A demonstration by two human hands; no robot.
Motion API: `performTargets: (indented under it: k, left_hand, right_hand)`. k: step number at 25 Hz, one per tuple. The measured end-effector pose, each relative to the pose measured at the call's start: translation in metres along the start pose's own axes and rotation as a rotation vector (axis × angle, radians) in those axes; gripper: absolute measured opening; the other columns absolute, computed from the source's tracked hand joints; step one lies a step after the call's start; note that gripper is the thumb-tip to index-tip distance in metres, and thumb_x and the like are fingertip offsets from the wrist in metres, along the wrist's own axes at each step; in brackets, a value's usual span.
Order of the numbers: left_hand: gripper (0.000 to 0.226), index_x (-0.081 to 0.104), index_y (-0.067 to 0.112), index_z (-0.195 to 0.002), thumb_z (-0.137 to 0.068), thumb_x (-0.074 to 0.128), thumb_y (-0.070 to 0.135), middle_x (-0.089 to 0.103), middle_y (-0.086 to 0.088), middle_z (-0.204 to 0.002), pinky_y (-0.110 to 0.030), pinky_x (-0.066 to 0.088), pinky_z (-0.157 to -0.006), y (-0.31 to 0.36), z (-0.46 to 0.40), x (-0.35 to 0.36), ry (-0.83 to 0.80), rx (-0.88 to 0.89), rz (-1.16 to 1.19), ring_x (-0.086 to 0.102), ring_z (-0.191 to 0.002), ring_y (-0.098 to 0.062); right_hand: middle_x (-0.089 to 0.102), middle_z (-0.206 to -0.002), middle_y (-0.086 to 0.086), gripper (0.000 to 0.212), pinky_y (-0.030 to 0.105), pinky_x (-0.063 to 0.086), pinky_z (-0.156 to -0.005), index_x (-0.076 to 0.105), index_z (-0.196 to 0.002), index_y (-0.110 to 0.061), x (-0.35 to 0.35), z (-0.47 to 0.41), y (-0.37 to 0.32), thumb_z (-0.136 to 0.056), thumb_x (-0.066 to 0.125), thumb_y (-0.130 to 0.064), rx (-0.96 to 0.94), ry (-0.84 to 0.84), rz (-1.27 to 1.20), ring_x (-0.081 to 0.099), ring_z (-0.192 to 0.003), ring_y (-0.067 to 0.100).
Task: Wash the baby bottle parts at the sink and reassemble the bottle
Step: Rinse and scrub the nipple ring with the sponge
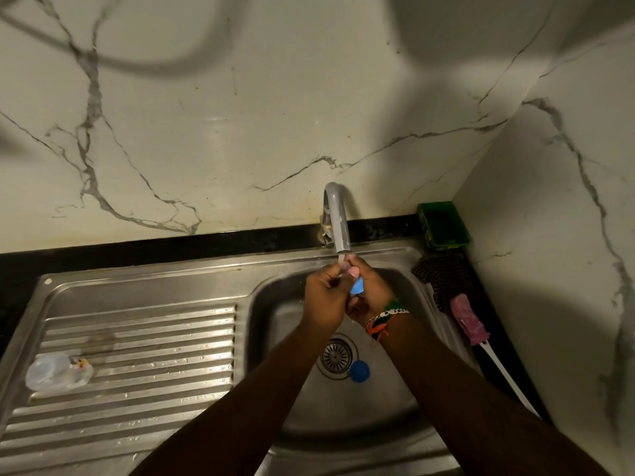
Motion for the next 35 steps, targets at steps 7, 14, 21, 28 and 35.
performTargets:
  k: [7,14,21,28,35]
  left_hand:
    - [0.026,0.069,0.007,-0.117,-0.104,0.056,0.024,0.074,-0.018,-0.114,-0.037,0.061,-0.083,-0.012,-0.018,-0.005,0.211,-0.22,0.255,0.072,-0.099,-0.031]
    - [0.039,0.069,0.007,-0.115,-0.098,0.061,0.041,0.072,-0.018,-0.114,-0.037,0.056,-0.077,-0.001,-0.022,-0.002,0.13,-0.581,0.585,0.069,-0.093,-0.026]
    - [0.036,0.067,0.01,-0.103,-0.103,0.052,0.043,0.069,-0.009,-0.077,-0.023,0.052,-0.051,0.002,-0.023,0.006,0.023,-0.684,0.514,0.063,-0.067,-0.018]
    - [0.063,0.066,0.009,-0.111,-0.1,0.04,0.065,0.073,-0.015,-0.094,-0.029,0.057,-0.063,0.011,-0.022,0.003,-0.027,-0.668,0.558,0.067,-0.076,-0.021]
    - [0.062,0.064,0.007,-0.122,-0.101,0.042,0.06,0.074,-0.02,-0.114,-0.036,0.061,-0.077,0.015,-0.023,0.001,-0.016,-0.595,0.527,0.072,-0.101,-0.028]
  right_hand:
    - [0.063,-0.075,0.001,0.031,0.019,0.047,-0.053,0.069,-0.112,-0.006,0.012,0.022,-0.005,-0.098,0.062,-0.034,-0.188,0.091,0.325,0.056,-0.057,0.005]
    - [0.05,-0.113,0.001,0.044,0.038,0.057,-0.074,0.074,-0.098,-0.017,-0.003,0.027,-0.013,-0.099,0.047,-0.051,-1.114,0.195,1.169,0.06,-0.092,0.021]
    - [0.051,-0.127,0.005,0.046,0.033,0.048,-0.079,0.073,-0.113,-0.024,-0.004,0.044,-0.014,-0.1,0.038,-0.05,-1.168,0.28,1.332,0.051,-0.107,0.02]
    - [0.046,-0.142,0.005,0.048,0.033,0.049,-0.082,0.072,-0.117,-0.03,0.001,0.052,-0.021,-0.099,0.036,-0.057,-1.179,0.281,1.455,0.047,-0.119,0.023]
    - [0.042,-0.145,0.005,0.048,0.037,0.052,-0.086,0.069,-0.12,-0.032,0.002,0.045,-0.02,-0.096,0.039,-0.06,-1.147,0.237,1.419,0.045,-0.123,0.025]
Point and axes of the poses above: each hand's wrist, its own z-axis away from the middle knuckle, its own x-axis out of the palm, y = z × x, the point moved 2 cm from there along -z, towards the middle knuckle
